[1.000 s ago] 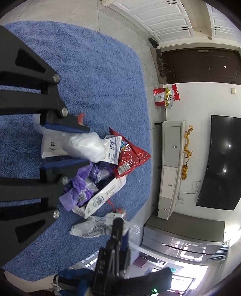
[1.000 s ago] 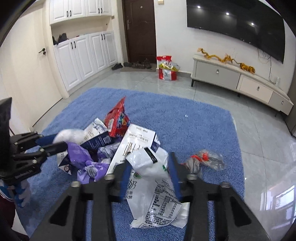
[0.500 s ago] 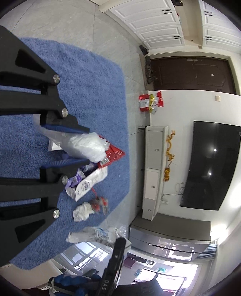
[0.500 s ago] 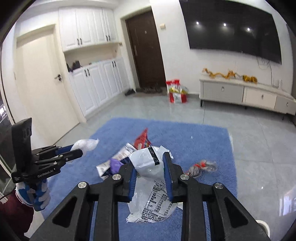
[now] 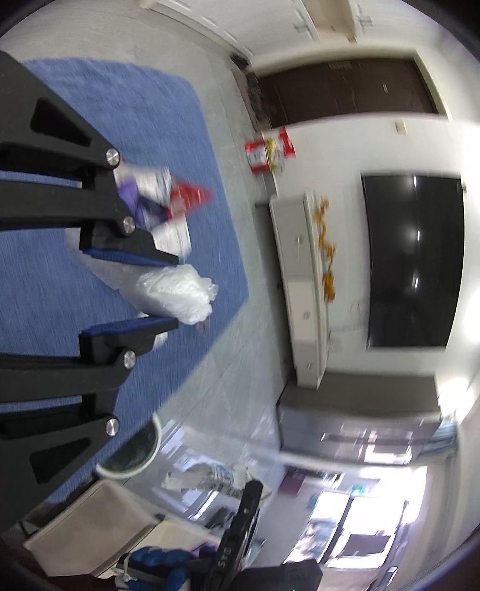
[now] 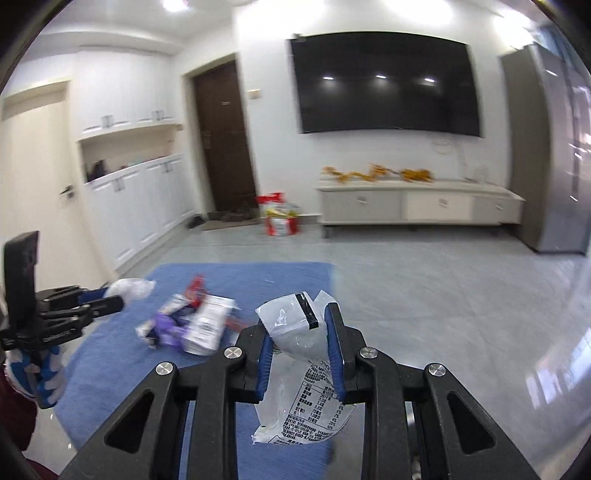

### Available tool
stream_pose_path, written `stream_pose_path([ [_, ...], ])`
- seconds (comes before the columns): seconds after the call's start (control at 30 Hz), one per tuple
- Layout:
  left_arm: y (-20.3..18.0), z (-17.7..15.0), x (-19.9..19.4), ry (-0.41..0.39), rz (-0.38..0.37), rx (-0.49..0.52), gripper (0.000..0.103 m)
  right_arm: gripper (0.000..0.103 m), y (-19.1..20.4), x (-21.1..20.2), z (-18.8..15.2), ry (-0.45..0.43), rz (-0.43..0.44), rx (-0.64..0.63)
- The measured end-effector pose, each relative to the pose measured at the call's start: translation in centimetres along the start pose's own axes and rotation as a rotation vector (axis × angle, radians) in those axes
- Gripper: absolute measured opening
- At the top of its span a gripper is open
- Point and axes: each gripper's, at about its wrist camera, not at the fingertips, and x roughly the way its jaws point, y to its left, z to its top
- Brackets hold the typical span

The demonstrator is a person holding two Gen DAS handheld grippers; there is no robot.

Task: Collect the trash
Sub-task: 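Carry both bags to the trash bin and open both tools over it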

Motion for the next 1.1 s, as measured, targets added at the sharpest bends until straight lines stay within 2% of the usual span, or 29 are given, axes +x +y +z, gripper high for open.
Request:
stream_pose_path([
  [0.17,-7.9,1.4,4.8,0.076,-0.138,0.099,0.025,0.026,-7.1,-1.1,-3.3,0.038,-0.137,0.098],
  [0.33,-16.4,1.1,10.5,0.185,-0.260,0.194,0.025,0.026,-12.8,-0.2,-7.4,0.106,-0.226,0.201],
  [0.57,-24.1,0.8,18.7,0.331,-0.364,0.180,0.027,0.027,-18.9,2.0,-11.9,0.179,-0.303,0.336],
  [0.73,-27.7,0.5,23.2,0.398,-0.397,0.165,0.027,0.028,-22.2,3.6,-14.4,0.209,-0.342,0.414],
  [0.87,-29.0,0.3,26.4,0.443,-0.421,0.119,0.029,0.029,-23.7,4.4,-15.4,0.223,-0.366,0.451],
  [0.97,-29.4,0.3,27.9,0.472,-0.451,0.068,0.041,0.035,-24.2,4.6,-15.8,0.233,-0.384,0.464],
  [1.03,-29.0,0.3,28.2,0.482,-0.469,0.036,0.052,0.043,-24.2,4.4,-15.9,0.235,-0.390,0.467],
  [1.1,-28.6,0.2,27.9,0.476,-0.468,0.032,0.052,0.045,-24.4,4.2,-16.0,0.239,-0.397,0.463],
])
